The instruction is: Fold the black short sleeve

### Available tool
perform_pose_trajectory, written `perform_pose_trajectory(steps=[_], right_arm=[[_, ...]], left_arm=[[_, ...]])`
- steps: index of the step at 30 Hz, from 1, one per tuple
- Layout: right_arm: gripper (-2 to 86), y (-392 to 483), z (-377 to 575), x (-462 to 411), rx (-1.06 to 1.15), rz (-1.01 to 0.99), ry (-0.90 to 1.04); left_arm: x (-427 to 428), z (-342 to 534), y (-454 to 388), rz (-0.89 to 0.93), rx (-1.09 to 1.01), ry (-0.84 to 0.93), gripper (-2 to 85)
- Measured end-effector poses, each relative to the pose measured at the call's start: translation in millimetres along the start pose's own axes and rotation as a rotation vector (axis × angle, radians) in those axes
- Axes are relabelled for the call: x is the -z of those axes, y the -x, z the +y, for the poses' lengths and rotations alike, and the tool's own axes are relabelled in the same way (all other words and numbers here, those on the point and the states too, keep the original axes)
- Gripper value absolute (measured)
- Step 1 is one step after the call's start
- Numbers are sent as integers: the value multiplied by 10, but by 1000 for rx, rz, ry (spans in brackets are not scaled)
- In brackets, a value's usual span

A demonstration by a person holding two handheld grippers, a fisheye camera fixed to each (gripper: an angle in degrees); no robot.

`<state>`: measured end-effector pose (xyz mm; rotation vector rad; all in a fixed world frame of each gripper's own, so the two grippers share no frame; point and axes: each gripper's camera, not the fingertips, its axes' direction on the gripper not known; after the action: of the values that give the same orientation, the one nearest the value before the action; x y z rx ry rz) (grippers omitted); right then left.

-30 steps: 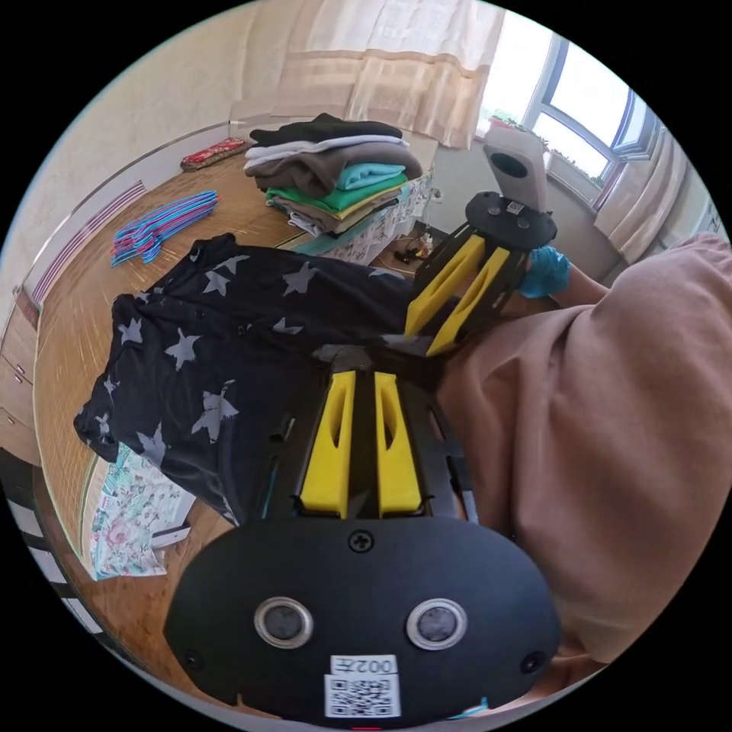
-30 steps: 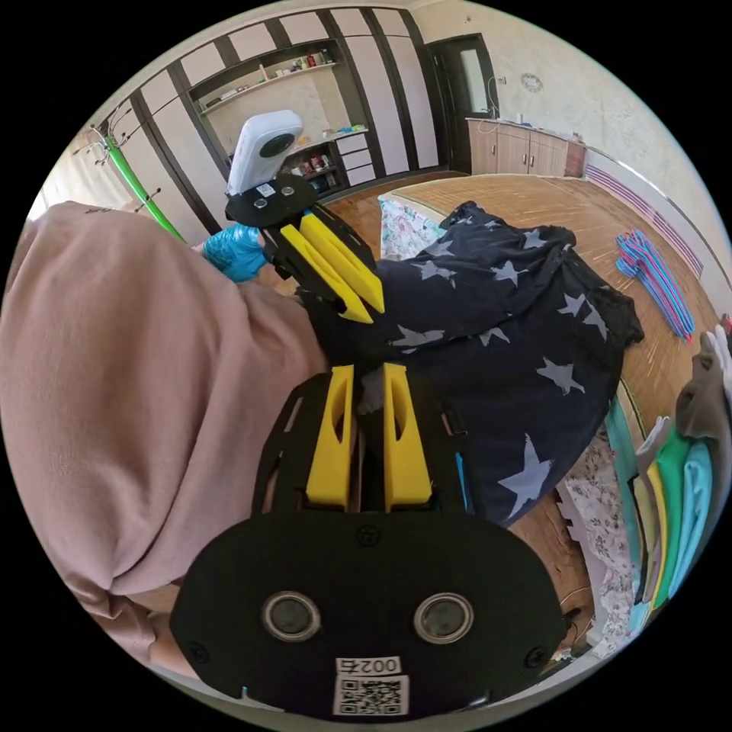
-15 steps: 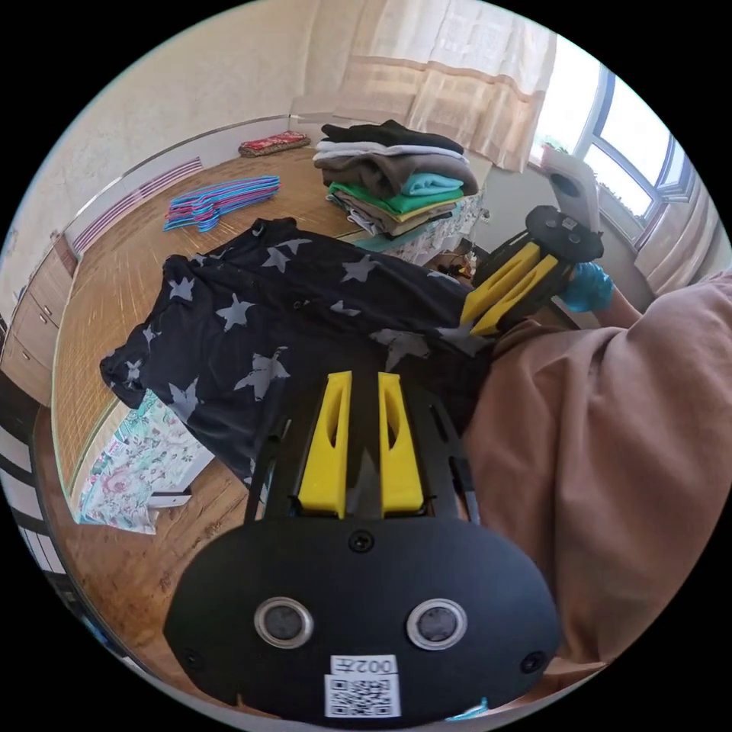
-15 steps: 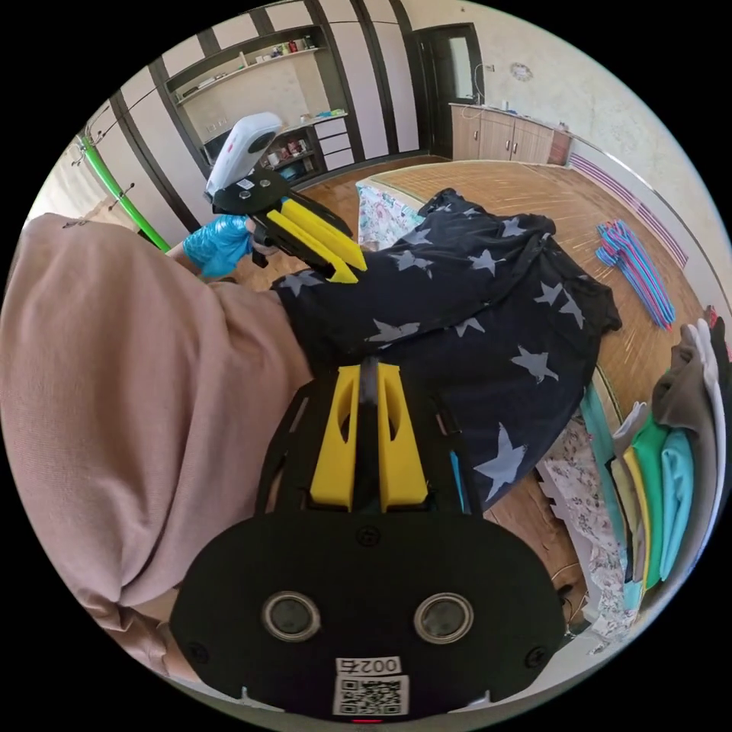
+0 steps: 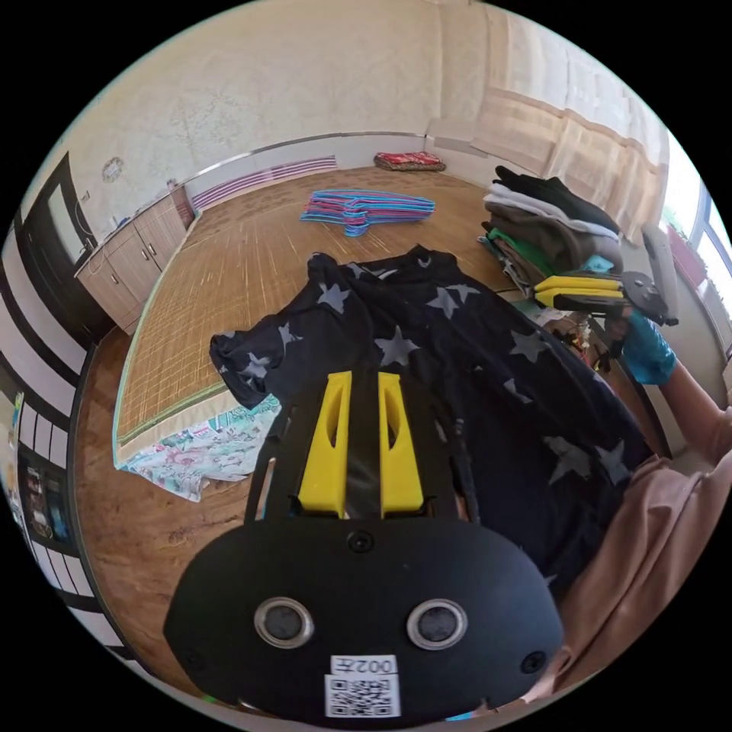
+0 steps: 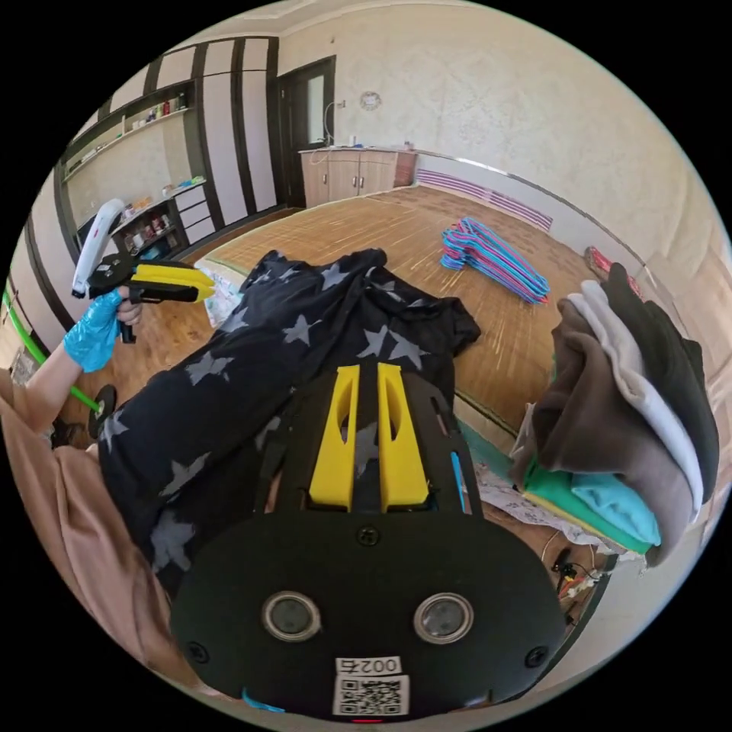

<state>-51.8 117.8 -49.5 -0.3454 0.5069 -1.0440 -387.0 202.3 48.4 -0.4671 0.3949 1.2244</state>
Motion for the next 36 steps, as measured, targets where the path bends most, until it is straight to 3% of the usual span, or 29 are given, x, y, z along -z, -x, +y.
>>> perform_pose_trajectory(steps=[10, 20, 26, 30, 36], right_arm=[[83, -871, -1180, -1235, -223, 122, 49], [82, -1173, -1951, -2659, -280, -56, 208], [3, -1032, -2261, -2952, -213, 9, 218], [1, -918, -2396, -2861, -208, 96, 132], [54, -877, -2613, -3063, -148, 22, 212]], left_arm=[[-1301, -921, 405, -111, 58, 73, 30], [-2698, -1463, 841, -164, 149, 182, 56], [-3063, -1511, 767, -154, 170, 180, 25], [-3194, -1477, 749, -219, 204, 193, 13], [-3423, -1562, 725, -207, 253, 205, 19]])
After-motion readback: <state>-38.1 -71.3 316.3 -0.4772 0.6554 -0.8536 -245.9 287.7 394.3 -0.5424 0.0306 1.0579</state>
